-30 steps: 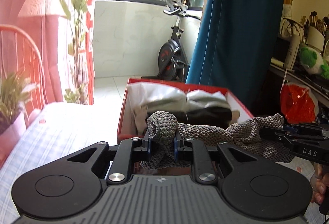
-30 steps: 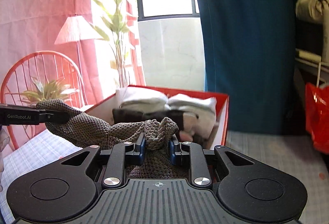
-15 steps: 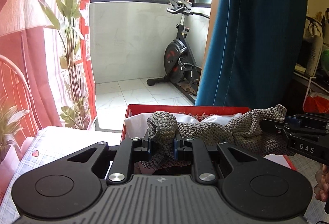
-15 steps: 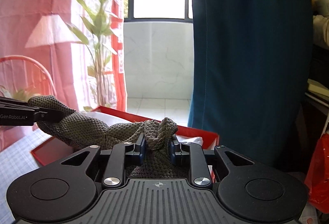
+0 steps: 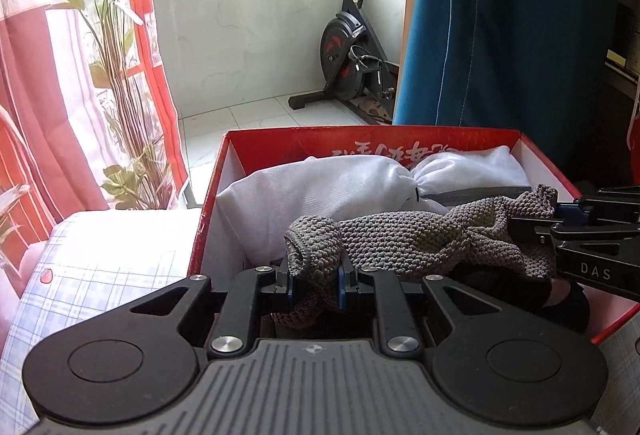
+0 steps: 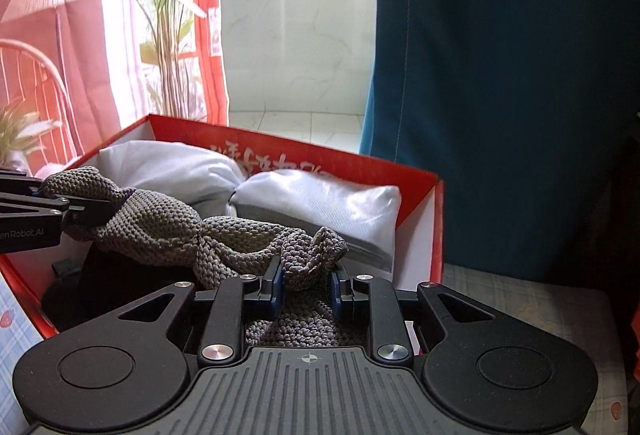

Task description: Organize soft objects

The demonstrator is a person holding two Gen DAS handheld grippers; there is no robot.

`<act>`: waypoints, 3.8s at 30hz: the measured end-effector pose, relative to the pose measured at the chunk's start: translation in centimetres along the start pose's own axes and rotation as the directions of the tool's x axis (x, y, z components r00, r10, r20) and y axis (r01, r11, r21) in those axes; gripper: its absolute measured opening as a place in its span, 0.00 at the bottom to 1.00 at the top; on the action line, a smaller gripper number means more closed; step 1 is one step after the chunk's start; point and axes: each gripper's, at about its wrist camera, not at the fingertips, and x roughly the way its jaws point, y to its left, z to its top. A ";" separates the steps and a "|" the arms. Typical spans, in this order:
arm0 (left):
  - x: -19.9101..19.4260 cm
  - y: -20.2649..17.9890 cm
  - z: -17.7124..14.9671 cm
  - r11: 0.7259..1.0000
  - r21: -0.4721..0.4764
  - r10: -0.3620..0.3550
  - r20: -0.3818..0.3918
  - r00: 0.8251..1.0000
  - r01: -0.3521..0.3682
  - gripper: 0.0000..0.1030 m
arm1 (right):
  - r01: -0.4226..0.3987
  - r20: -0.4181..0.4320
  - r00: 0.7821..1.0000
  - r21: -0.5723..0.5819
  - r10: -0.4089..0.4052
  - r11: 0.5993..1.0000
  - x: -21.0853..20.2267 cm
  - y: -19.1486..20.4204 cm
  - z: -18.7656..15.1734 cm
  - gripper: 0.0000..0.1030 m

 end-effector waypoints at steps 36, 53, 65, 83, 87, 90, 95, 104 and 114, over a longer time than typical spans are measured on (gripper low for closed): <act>-17.9 -1.9 -1.5 0.982 0.032 0.175 0.226 0.958 -0.187 1.00 | 0.021 0.169 0.985 0.125 -0.042 0.992 -17.7 0.2 -0.5 1.00; -31.4 -0.4 -2.6 0.986 -0.100 0.158 0.262 0.952 -0.136 1.00 | 0.060 0.241 0.966 0.152 -0.095 0.987 -30.3 3.8 -0.6 1.00; -37.6 -1.5 -3.5 0.954 -0.157 0.292 0.309 0.905 -0.254 1.00 | 0.060 0.324 0.939 0.185 -0.118 0.981 -38.0 5.4 -1.1 1.00; -37.1 -1.0 -3.5 0.959 -0.164 0.271 0.282 0.920 -0.232 1.00 | 0.051 0.318 0.941 0.194 -0.112 0.980 -38.3 5.5 -1.0 1.00; -37.0 -1.2 -3.5 0.963 -0.151 0.260 0.284 0.923 -0.224 1.00 | 0.047 0.311 0.945 0.188 -0.105 0.981 -38.1 5.8 -1.0 1.00; -37.0 -1.4 -3.5 0.964 -0.146 0.256 0.287 0.923 -0.222 1.00 | 0.045 0.309 0.946 0.182 -0.100 0.982 -37.9 6.0 -1.0 1.00; -36.8 -1.4 -3.4 0.967 -0.139 0.243 0.282 0.928 -0.212 1.00 | 0.042 0.308 0.947 0.179 -0.096 0.983 -37.7 6.2 -1.0 1.00; -36.6 -1.6 -3.5 0.972 -0.129 0.227 0.282 0.932 -0.197 1.00 | 0.038 0.297 0.950 0.181 -0.091 0.983 -37.4 6.3 -1.1 1.00; -36.5 -1.4 -3.6 0.972 -0.130 0.226 0.278 0.934 -0.197 1.00 | 0.039 0.291 0.952 0.188 -0.093 0.981 -37.1 6.3 -1.2 1.00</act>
